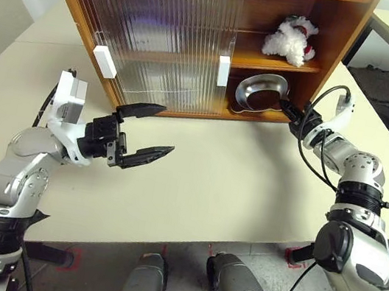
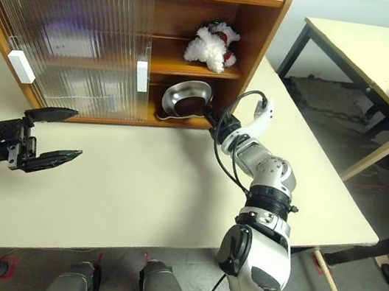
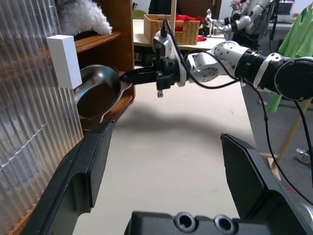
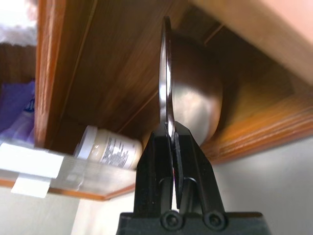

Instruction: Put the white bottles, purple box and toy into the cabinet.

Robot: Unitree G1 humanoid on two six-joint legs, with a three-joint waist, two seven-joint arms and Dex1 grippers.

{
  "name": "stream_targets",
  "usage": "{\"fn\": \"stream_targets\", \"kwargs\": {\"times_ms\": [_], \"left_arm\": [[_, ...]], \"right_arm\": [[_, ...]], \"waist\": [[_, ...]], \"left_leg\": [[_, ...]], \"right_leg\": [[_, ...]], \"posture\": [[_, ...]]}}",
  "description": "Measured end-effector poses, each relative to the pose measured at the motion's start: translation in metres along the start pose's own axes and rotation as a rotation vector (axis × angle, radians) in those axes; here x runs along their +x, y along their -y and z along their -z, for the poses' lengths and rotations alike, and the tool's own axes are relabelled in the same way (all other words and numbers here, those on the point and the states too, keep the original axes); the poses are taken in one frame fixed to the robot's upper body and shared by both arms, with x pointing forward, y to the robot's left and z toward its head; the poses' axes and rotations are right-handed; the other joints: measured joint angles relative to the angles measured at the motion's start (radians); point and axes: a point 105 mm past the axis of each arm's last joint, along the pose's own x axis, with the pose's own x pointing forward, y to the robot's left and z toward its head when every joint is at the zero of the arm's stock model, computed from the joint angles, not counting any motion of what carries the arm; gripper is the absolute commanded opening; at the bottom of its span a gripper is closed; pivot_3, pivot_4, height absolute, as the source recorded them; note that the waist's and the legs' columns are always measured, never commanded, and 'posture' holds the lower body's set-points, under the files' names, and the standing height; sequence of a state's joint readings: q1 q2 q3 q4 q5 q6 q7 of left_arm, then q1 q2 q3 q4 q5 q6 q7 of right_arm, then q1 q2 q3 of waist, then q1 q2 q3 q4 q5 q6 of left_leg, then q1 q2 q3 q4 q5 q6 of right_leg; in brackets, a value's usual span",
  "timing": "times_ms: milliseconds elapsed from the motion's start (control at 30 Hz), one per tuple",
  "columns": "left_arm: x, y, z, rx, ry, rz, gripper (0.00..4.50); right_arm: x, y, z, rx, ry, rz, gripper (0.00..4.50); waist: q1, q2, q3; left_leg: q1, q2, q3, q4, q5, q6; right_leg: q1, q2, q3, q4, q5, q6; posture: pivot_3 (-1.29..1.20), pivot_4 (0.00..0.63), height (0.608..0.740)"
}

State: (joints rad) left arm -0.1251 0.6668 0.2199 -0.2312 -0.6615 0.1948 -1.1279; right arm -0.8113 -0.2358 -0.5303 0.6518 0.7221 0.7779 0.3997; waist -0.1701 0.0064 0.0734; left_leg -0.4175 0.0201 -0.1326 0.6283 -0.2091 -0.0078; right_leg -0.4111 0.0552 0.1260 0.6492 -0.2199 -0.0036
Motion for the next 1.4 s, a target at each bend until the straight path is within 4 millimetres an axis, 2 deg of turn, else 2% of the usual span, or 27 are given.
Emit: {"fn": "stream_targets", "kwargs": {"times_ms": [433,733,767,800,900,1233,1400], "left_arm": [[0.003,-0.002,-0.005,0.024,0.013,0.005,4.5],[0.002,-0.003,-0.004,0.023,0.012,-0.007,4.5],[0.002,-0.003,-0.004,0.022,0.011,-0.007,4.5],[0.002,-0.003,-0.004,0.021,0.01,-0.008,4.5],[0.001,-0.002,-0.002,0.019,0.008,-0.01,4.5],[0.0,-0.002,-0.001,0.015,0.006,-0.016,4.5],[0.0,-0.001,-0.001,0.015,0.006,-0.015,4.5]], "right_arm": [[0.027,-0.003,0.001,-0.036,0.048,0.035,0.01],[0.038,-0.003,-0.001,-0.037,0.083,0.063,0.01],[0.039,-0.003,-0.001,-0.047,0.081,0.068,0.2],[0.04,-0.003,-0.001,-0.054,0.076,0.071,0.2],[0.04,0.0,0.002,-0.07,0.06,0.091,0.85],[0.04,0.003,-0.003,-0.094,0.104,0.106,4.48],[0.039,0.003,-0.004,-0.104,0.11,0.106,4.48]], "waist": [[-0.005,0.003,-0.003],[-0.003,0.002,-0.003],[-0.003,0.002,-0.003],[-0.003,0.002,-0.003],[-0.002,0.002,-0.003],[-0.002,0.002,-0.003],[-0.003,0.002,-0.003]], "left_leg": [[0.0,0.002,0.0,0.002,0.001,0.001],[0.0,0.002,0.001,0.003,0.001,0.002],[0.0,0.002,0.001,0.003,0.001,0.002],[0.0,0.002,0.001,0.003,0.001,0.002],[0.0,0.003,0.0,0.003,0.001,0.002],[0.0,0.003,0.001,0.004,0.002,0.003],[0.0,0.003,0.001,0.004,0.002,0.004]], "right_leg": [[0.0,0.0,-0.001,0.0,0.003,-0.002],[0.0,0.0,-0.001,0.0,0.005,-0.003],[0.0,0.0,-0.001,0.0,0.005,-0.003],[0.0,0.0,-0.002,0.0,0.006,-0.002],[0.0,0.0,-0.002,0.0,0.006,-0.003],[0.0,0.0,-0.002,0.0,0.005,-0.007],[0.0,0.0,-0.002,0.0,0.006,-0.008]], "posture": [[-0.21,0.061,0.74],[-0.2,0.063,0.74],[-0.2,0.063,0.74],[-0.2,0.063,0.74],[-0.19,0.068,0.74],[-0.21,0.078,0.74],[-0.21,0.078,0.74]]}}
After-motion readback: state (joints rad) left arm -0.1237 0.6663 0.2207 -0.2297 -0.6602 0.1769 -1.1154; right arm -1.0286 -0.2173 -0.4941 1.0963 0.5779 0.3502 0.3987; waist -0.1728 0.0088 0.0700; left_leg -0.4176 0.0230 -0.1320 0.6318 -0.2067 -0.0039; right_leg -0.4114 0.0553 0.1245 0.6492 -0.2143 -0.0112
